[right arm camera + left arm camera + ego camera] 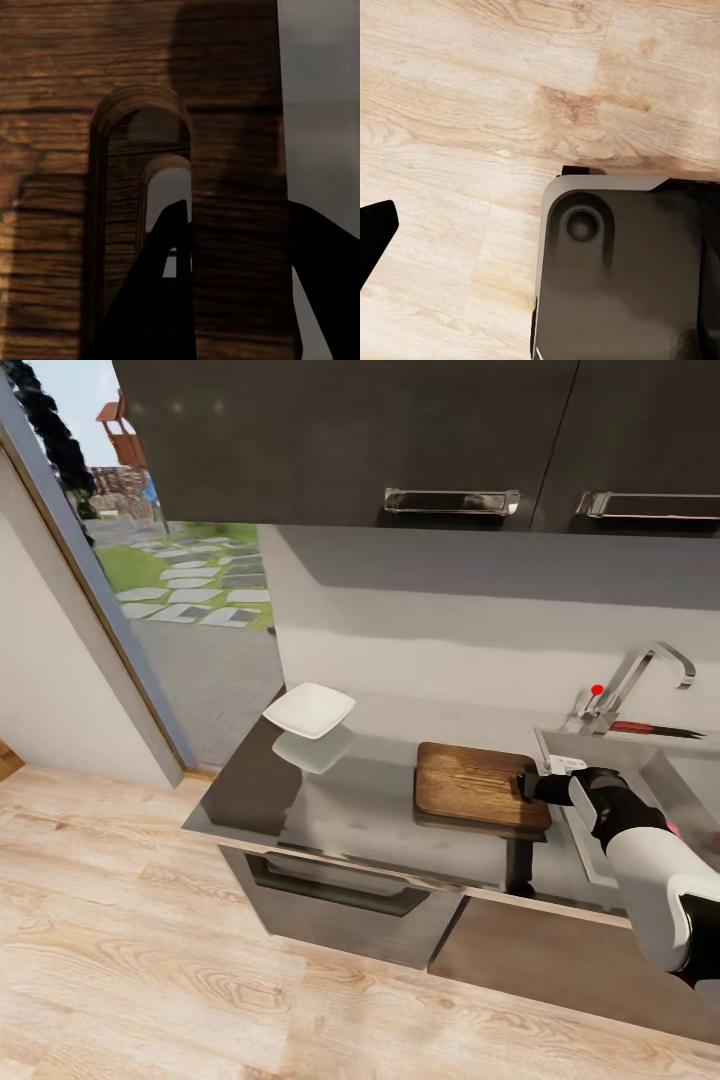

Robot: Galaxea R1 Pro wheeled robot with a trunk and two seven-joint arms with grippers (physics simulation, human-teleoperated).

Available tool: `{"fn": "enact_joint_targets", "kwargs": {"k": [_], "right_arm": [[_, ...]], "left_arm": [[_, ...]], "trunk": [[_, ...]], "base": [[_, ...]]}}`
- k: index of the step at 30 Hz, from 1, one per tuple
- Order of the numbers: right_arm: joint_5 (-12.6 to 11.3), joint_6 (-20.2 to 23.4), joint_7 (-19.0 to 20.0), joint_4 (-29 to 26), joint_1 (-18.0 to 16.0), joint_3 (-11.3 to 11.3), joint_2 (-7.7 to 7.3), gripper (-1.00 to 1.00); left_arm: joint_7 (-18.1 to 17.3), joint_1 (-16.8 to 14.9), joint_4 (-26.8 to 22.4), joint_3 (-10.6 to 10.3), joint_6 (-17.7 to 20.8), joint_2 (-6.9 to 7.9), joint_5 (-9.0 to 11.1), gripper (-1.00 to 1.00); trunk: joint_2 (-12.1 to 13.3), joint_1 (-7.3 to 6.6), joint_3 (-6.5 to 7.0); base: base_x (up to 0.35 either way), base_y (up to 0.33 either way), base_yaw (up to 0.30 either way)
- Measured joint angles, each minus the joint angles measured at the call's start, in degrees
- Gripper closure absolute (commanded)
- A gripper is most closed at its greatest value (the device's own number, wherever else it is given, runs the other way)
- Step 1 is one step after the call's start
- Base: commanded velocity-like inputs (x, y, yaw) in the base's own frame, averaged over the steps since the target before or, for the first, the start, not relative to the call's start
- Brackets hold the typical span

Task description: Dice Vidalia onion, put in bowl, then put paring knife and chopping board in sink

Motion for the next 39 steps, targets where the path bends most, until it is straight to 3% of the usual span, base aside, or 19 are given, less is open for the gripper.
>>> {"fn": "enact_joint_targets", "kwargs": {"k": [20,21,39], "right_arm": [[0.1,0.0,0.1,0.0,0.0,-0.1,-0.01,1.00],[0.1,0.0,0.1,0.0,0.0,-0.1,-0.01,-1.00],[0.1,0.0,0.1,0.0,0.0,-0.1,-0.04,-1.00]], "left_arm": [[0.0,0.0,0.0,0.0,0.0,0.00,0.0,-1.00],[0.0,0.0,0.0,0.0,0.0,0.00,0.0,-1.00],[0.0,0.0,0.0,0.0,0.0,0.00,0.0,-1.00]], "trunk": [[0.0,0.00,0.00],[0.0,0.00,0.00],[0.0,0.00,0.00]], "base": [[0.000,0.000,0.000],[0.000,0.000,0.000],[0.000,0.000,0.000]]}}
